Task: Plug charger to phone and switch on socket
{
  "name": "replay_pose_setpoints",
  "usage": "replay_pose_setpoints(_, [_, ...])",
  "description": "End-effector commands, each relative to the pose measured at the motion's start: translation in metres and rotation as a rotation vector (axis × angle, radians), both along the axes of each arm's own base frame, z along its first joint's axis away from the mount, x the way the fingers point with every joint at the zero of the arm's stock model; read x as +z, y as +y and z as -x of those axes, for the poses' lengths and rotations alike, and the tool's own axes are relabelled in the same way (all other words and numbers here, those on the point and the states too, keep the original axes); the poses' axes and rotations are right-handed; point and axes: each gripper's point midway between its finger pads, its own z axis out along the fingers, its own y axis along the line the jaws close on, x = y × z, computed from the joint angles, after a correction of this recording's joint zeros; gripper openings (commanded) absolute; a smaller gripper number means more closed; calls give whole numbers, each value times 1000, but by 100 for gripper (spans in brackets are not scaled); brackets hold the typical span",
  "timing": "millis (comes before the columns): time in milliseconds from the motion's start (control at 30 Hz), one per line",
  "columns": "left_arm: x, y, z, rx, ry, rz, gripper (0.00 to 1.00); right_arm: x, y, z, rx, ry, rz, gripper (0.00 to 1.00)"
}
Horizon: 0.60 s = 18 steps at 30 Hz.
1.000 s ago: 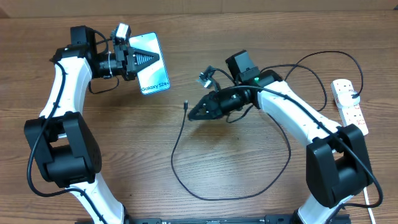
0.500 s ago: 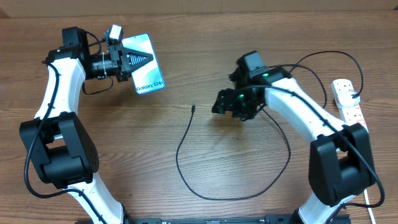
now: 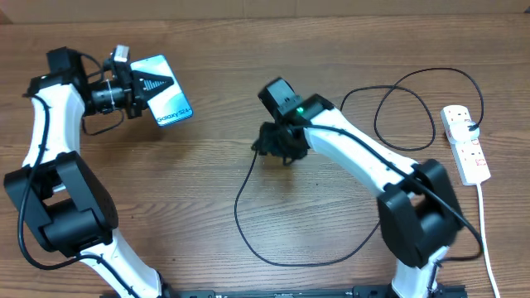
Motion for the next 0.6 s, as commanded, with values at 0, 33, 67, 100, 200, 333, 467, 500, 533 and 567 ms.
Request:
replay_pose_setpoints(0, [16, -3, 3, -4, -39, -40, 4, -13, 12, -13, -17, -36, 47, 53])
replay_pose_setpoints(33, [15, -4, 4, -5, -31, -47, 4, -18, 13, -14, -16, -42, 57, 50])
replay_pose_setpoints(67, [14, -5, 4, -6, -25, -46, 4, -23, 14, -16, -16, -50, 75, 48])
replay_pose_setpoints(100, [14, -5, 5, -7, -19, -44, 4, -29, 14, -16, -14, -58, 94, 45])
replay_pose_setpoints(200, [14, -5, 5, -7, -21, -45, 4, -40, 19, -18, -4, -81, 120, 45])
replay_pose_setpoints(333, [14, -5, 5, -7, -20, -48, 4, -50, 27, -20, -2, -116, 145, 45])
replay_pose_setpoints(467, [14, -5, 5, -7, -20, -48, 4, -57, 26, -23, -3, -167, 212, 45])
replay_pose_setpoints(500, [14, -5, 5, -7, -20, -47, 4, -58, 25, -24, -3, -182, 233, 45])
replay_pose_setpoints(533, [14, -5, 5, -7, -20, -48, 4, -58, 24, -25, -4, -195, 246, 45])
replay_pose_setpoints(567, [14, -5, 5, -7, -20, -48, 4, -59, 23, -26, -7, -205, 259, 45])
